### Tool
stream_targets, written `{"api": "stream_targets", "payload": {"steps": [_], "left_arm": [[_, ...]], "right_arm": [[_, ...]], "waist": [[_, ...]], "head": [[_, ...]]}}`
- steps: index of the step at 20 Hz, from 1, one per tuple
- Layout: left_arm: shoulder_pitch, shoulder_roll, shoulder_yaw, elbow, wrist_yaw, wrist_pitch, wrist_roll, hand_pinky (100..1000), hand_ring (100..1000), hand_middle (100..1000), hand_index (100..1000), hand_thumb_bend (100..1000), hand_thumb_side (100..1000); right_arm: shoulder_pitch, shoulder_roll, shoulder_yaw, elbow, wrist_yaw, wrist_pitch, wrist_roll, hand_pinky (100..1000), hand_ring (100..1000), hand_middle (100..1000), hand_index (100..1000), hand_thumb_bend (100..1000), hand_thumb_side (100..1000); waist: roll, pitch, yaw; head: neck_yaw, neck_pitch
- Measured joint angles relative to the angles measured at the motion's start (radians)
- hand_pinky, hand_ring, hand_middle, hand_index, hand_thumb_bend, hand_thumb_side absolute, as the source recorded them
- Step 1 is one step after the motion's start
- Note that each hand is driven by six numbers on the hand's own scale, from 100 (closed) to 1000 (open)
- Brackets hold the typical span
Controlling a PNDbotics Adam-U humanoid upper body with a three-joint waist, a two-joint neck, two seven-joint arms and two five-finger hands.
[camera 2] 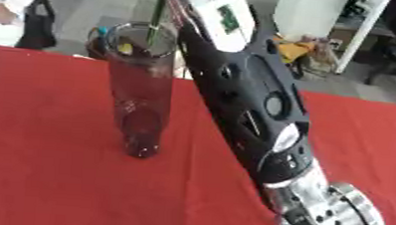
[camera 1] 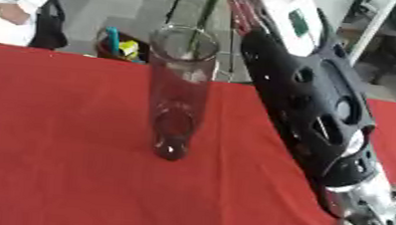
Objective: Arrange flowers into the vase.
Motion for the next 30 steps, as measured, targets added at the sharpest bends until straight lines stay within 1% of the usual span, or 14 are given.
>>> {"api": "stream_targets", "payload": {"steps": [6,11,12,13,14,16,20,25,26,28,30], "left_arm": [[-0.002,0.0,0.0,0.0,0.0,-0.001,-0.002,739,875,833,897,100,1000],[-0.002,0.0,0.0,0.0,-0.001,-0.001,-0.002,739,875,832,896,100,1000],[-0.002,0.0,0.0,0.0,-0.001,-0.001,-0.002,739,875,832,896,100,1000],[-0.002,0.0,0.0,0.0,-0.001,-0.001,-0.003,739,875,832,896,100,1000],[-0.002,0.0,0.0,0.0,-0.001,-0.001,-0.003,739,875,831,896,100,1000],[-0.002,0.0,0.0,0.0,-0.002,0.0,-0.004,739,875,831,895,100,1000],[-0.002,0.0,0.0,0.0,-0.002,0.0,-0.005,740,875,830,895,100,1000],[-0.002,0.0,0.0,0.0,-0.002,0.002,-0.006,740,875,830,895,100,1000],[-0.002,0.0,0.0,0.0,-0.002,0.002,-0.006,740,875,830,895,100,1000],[-0.002,0.0,0.0,0.0,-0.002,0.002,-0.006,740,875,830,895,100,1000],[-0.002,0.0,0.0,0.0,-0.002,0.002,-0.007,741,875,830,895,100,1000]], "right_arm": [[0.001,0.0,0.0,0.008,0.0,-0.014,-0.003,100,100,100,100,100,562],[0.001,-0.002,0.007,0.013,0.012,-0.016,-0.003,100,100,100,100,100,660],[0.001,-0.003,0.007,0.013,0.019,-0.016,-0.003,100,100,100,100,100,714],[0.001,-0.004,0.008,0.013,0.029,-0.016,-0.003,100,100,100,100,100,714],[0.001,-0.007,0.01,0.013,0.038,-0.016,-0.003,100,100,100,100,100,737],[0.001,-0.009,0.013,0.016,0.056,-0.016,-0.003,100,100,100,100,100,753],[0.001,-0.01,0.014,0.025,0.083,-0.011,-0.002,100,100,100,100,100,773],[0.0,-0.011,0.025,0.032,0.111,0.003,0.008,100,100,100,100,100,881],[0.0,-0.012,0.026,0.036,0.121,0.007,0.013,100,100,100,100,100,887],[0.0,-0.018,0.026,0.044,0.14,0.018,0.024,100,100,100,100,100,933],[0.0,-0.02,0.026,0.052,0.155,0.033,0.032,100,100,100,100,100,950]], "waist": [[-0.005,0.009,0.002],[-0.011,0.015,0.007],[-0.013,0.015,0.007],[-0.014,0.016,0.008],[-0.015,0.018,0.008],[-0.016,0.02,0.009],[-0.017,0.02,0.012],[-0.024,0.021,0.012],[-0.024,0.021,0.012],[-0.024,0.023,0.012],[-0.024,0.023,0.01]], "head": [[-0.001,-0.008],[-0.001,-0.008],[-0.001,-0.008],[-0.001,-0.008],[-0.001,-0.008],[-0.001,-0.008],[-0.001,-0.008],[0.0,-0.008],[0.0,-0.008],[0.0,-0.008],[0.0,-0.008]]}}
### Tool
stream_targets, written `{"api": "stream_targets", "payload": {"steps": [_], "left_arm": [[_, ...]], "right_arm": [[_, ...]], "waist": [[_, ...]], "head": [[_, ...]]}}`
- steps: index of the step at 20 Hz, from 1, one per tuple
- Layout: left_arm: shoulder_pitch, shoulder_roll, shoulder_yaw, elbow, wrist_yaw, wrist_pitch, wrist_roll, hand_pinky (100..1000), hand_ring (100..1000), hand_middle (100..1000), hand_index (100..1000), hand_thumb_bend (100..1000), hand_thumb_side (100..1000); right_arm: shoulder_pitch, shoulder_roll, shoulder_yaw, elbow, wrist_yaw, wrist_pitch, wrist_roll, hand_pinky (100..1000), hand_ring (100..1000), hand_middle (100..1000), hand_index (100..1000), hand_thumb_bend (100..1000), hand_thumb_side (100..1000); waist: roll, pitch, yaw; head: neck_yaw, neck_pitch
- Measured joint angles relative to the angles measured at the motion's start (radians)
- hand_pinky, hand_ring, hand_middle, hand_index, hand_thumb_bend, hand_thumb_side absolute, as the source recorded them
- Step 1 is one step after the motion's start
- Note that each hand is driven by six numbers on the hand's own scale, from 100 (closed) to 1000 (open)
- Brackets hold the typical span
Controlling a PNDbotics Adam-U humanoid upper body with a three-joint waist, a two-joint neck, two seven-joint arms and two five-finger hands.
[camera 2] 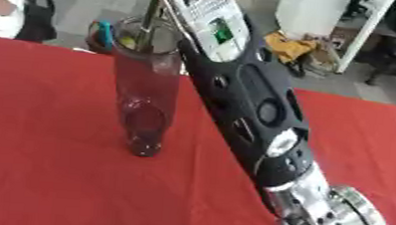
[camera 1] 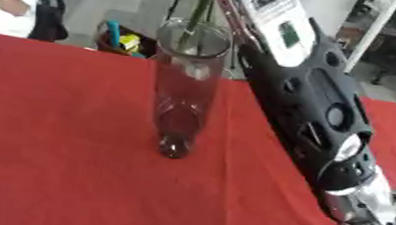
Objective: Arrange flowers into the vase.
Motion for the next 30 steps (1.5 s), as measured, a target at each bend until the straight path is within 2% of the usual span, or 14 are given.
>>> {"api": "stream_targets", "payload": {"steps": [9,21,26,30], "left_arm": [[0.003,0.0,0.0,0.0,0.0,0.0,0.0,741,875,830,894,100,1000],[0.008,0.0,0.0,0.0,0.0,0.001,0.0,742,877,830,893,100,1000],[0.008,0.0,0.0,0.0,0.0,0.001,0.0,743,877,830,892,100,1000],[0.008,0.0,0.0,0.0,0.0,0.001,0.0,743,878,830,892,100,1000]], "right_arm": [[0.0,-0.013,-0.001,0.01,0.003,0.061,0.041,100,100,100,100,100,990],[-0.001,-0.035,0.007,0.015,-0.012,0.168,0.147,100,100,100,100,100,1000],[-0.001,-0.042,0.014,0.015,0.013,0.22,0.2,144,181,100,145,100,1000],[0.0,-0.043,0.014,0.015,0.039,0.24,0.22,168,234,100,169,100,1000]], "waist": [[0.0,0.0,-0.011],[0.002,-0.007,-0.023],[0.005,-0.007,-0.023],[0.005,-0.007,-0.023]], "head": [[0.004,0.0],[0.009,0.0],[0.009,0.0],[0.009,0.0]]}}
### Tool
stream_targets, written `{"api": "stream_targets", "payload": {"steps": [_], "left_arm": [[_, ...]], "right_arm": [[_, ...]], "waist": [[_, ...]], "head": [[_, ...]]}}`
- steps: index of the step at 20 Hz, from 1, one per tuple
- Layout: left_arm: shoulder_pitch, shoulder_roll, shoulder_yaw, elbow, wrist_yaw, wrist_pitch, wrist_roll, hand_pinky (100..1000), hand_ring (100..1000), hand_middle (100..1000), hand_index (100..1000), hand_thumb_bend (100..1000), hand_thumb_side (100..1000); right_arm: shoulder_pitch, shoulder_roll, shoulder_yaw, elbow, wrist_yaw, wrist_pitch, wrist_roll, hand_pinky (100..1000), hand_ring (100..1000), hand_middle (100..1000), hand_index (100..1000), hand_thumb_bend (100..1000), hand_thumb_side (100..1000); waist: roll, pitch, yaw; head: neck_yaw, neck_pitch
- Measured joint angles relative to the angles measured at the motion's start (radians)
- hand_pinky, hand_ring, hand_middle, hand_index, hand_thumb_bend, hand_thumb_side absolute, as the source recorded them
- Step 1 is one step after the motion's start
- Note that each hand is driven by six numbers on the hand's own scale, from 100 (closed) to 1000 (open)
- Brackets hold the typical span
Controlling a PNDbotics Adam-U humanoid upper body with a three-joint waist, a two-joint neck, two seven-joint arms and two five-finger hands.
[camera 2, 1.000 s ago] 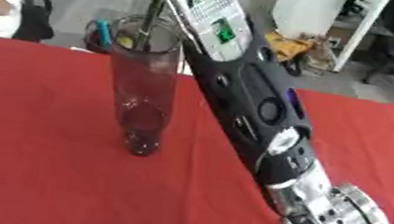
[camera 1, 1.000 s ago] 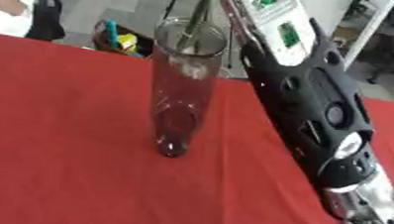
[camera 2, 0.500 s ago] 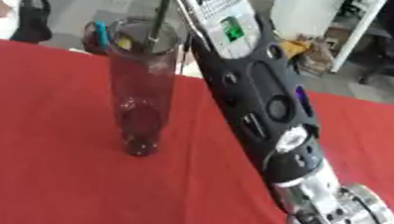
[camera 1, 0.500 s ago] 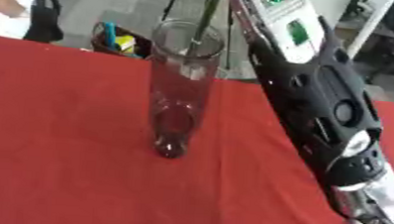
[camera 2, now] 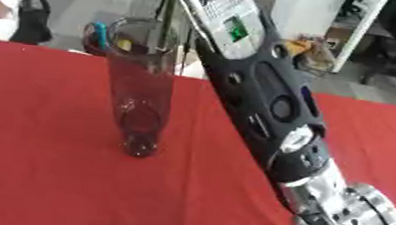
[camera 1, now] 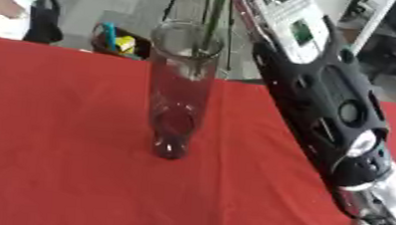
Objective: Arrange flowers into the vase.
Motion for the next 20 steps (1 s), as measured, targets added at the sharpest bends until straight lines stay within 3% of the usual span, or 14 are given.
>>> {"api": "stream_targets", "payload": {"steps": [5,11,20], "left_arm": [[0.0,0.0,0.0,0.0,0.0,0.0,0.0,743,878,831,891,100,1000],[0.0,0.0,0.0,0.0,0.0,0.0,0.0,744,878,831,890,100,1000],[0.0,0.0,0.0,0.0,0.0,-0.001,0.001,745,879,831,890,100,1000]], "right_arm": [[0.001,-0.006,0.001,0.0,0.035,0.004,0.005,187,330,108,186,100,1000],[0.007,-0.009,0.004,0.0,0.089,-0.002,0.012,267,438,212,195,100,1000],[0.013,-0.022,0.015,0.008,0.144,0.032,0.085,356,515,290,198,100,1000]], "waist": [[0.002,0.0,0.003],[0.002,0.0,0.006],[0.002,0.0,0.006]], "head": [[0.0,0.0],[0.0,0.0],[0.0,0.0]]}}
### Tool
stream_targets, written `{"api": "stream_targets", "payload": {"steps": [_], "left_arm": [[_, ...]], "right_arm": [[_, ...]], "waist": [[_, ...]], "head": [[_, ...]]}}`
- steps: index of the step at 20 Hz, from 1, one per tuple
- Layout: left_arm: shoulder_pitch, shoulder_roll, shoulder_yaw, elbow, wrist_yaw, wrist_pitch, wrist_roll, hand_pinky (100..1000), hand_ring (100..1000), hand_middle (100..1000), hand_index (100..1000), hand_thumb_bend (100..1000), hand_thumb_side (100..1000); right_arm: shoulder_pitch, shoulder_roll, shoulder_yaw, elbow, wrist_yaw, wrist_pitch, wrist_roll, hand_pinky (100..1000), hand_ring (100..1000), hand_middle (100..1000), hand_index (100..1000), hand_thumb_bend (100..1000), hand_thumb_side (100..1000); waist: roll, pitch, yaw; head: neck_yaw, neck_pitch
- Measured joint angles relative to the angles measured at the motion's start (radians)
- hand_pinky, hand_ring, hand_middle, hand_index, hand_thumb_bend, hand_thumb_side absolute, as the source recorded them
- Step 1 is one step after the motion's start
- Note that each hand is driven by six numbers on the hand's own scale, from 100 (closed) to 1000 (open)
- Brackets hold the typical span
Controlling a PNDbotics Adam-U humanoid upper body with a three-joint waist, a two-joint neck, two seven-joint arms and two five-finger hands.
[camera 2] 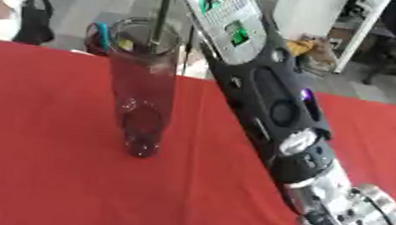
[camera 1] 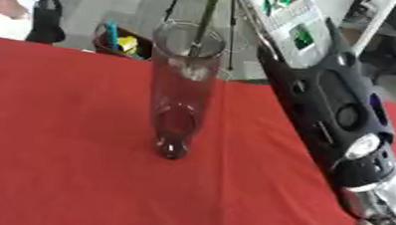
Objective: Arrange flowers into the vase.
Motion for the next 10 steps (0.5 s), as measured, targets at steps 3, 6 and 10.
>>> {"api": "stream_targets", "payload": {"steps": [3,6,10], "left_arm": [[0.0,0.0,0.0,0.0,0.0,0.0,0.0,745,879,831,889,100,1000],[0.0,0.0,0.0,0.0,0.0,0.0,0.0,746,879,832,889,100,1000],[0.0,0.0,0.0,0.0,0.0,0.0,0.0,746,879,832,889,100,1000]], "right_arm": [[0.004,-0.005,0.0,0.004,0.009,0.025,0.03,398,547,311,200,100,1000],[0.005,-0.008,0.0,0.005,0.017,0.047,0.06,481,597,336,202,100,1000],[0.009,-0.012,0.0,0.005,0.023,0.062,0.083,573,653,379,221,100,1000]], "waist": [[0.0,0.0,-0.002],[0.0,0.0,-0.005],[0.0,0.0,-0.005]], "head": [[0.0,0.0],[0.001,0.0],[0.002,0.0]]}}
